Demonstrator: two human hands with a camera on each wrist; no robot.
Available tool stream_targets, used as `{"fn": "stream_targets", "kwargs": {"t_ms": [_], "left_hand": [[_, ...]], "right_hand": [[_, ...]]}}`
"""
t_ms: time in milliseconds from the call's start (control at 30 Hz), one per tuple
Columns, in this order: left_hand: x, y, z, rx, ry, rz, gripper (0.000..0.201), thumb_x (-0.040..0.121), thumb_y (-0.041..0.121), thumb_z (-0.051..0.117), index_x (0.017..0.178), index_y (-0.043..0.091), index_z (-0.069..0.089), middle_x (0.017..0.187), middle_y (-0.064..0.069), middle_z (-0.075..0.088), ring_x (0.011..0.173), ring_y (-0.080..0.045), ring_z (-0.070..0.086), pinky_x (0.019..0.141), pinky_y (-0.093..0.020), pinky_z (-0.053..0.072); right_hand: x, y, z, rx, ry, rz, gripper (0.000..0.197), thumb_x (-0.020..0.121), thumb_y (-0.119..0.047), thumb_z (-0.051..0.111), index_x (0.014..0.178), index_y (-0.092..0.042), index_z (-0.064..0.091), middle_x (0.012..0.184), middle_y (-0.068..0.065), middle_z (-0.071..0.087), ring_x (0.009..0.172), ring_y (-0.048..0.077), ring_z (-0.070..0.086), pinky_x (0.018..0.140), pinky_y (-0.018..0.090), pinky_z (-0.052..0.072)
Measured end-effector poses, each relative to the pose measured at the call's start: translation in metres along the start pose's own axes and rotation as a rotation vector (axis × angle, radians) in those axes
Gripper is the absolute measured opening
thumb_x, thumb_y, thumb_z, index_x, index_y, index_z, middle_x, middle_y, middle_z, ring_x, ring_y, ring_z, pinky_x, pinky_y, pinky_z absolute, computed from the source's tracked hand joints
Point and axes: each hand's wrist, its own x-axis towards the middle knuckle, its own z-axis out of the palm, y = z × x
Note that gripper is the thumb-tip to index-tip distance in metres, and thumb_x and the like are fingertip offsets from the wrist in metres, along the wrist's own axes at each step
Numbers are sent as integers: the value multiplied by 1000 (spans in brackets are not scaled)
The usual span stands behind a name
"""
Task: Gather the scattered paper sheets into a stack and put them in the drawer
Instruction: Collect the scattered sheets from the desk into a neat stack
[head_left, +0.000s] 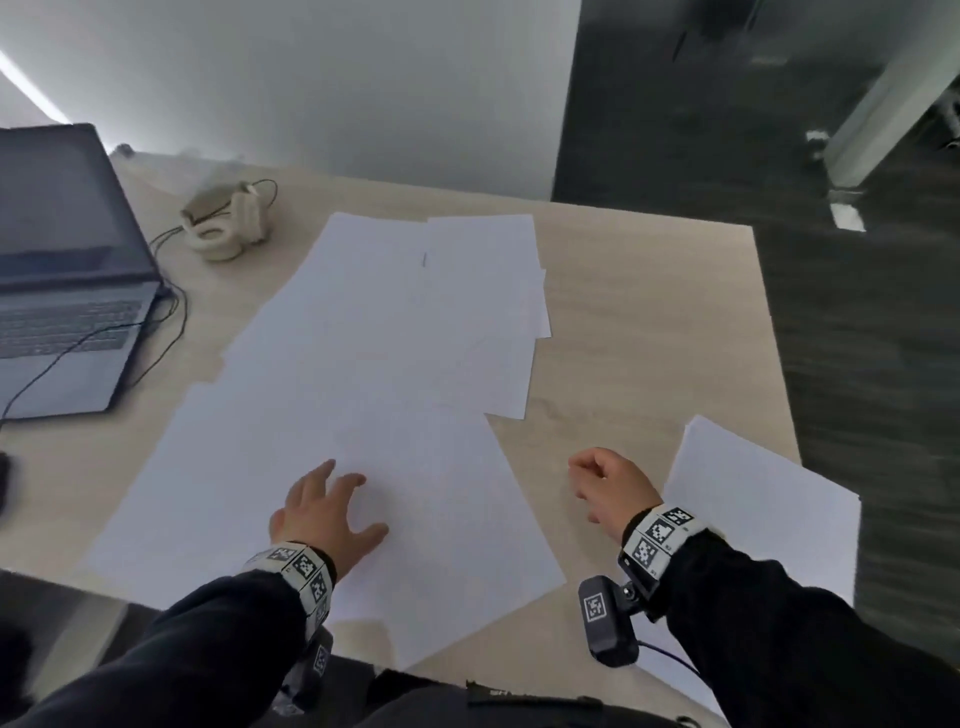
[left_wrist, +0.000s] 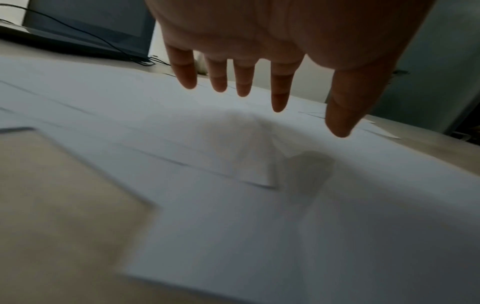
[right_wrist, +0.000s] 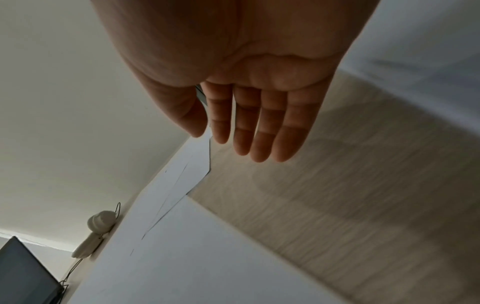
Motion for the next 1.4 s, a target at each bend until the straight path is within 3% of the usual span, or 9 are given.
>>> {"fn": "stream_targets", "kwargs": {"t_ms": [133,267,433,667,800,933,1033,1200,1400], "left_hand": [[14,-57,-11,32,-18,-73,98,67,80,59,148,47,14,163,6,-7,151,-21,-6,118,-51,16],[33,-97,-24,83,-82,-39,111,59,87,55,149,49,1,163,7,-13,151,-23,-7,117,-53,18],[42,-116,-29,134,-131,123,110,62,86,53,149,50,-3,162,8,-14,149,-26,-2,115,-51,21],[44,-122,-27,108,-144,327,96,75,74,52,151,48,0,163,12,-9,148,-25,5,117,-46,20],[56,-139,-36,-11,-44,39,97,72,73,58,149,47,4,162,7,-15,150,-25,-4,117,-50,17],[70,-158,-47,-258,-3,-281,105,66,67,70,150,41,12,161,3,3,147,-29,9,110,-57,26],[77,-158,-49,-242,0,-280,105,63,58,77,148,41,17,149,2,19,136,-29,23,101,-56,37],[80,-147,-47,-207,-39,-219,106,60,57,80,145,42,19,139,2,23,127,-29,28,97,-50,45],[83,-137,-47,-198,-67,-161,108,59,58,80,146,42,18,132,2,27,121,-27,36,93,-45,47]], "right_hand": [[6,-18,41,-84,58,62,14,86,-28,59,99,-27,63,99,-6,66,89,15,61,86,32,51],[2,-35,73,-190,101,85,26,86,-26,60,111,-21,63,108,-5,64,98,15,59,85,25,42],[-8,-48,114,-325,100,102,45,79,-31,67,123,-27,58,127,5,48,108,20,57,96,31,45],[-27,-57,138,-611,81,159,57,80,-39,66,135,-36,52,135,-2,37,118,20,47,104,26,40],[-29,-59,138,-606,169,265,69,77,-47,67,141,-37,41,141,1,32,124,29,40,105,32,38],[-25,-60,136,-563,198,335,73,76,-50,67,142,-35,38,137,5,33,120,33,45,105,37,41],[-20,-65,141,-514,187,361,76,76,-50,67,143,-33,36,135,7,33,110,34,55,102,37,44],[-13,-73,154,-321,170,342,76,79,-40,71,144,-24,36,137,14,31,92,28,54,93,34,48],[-5,-77,165,-143,150,356,84,70,-42,72,143,-21,37,128,9,55,97,27,62,89,37,52]]}}
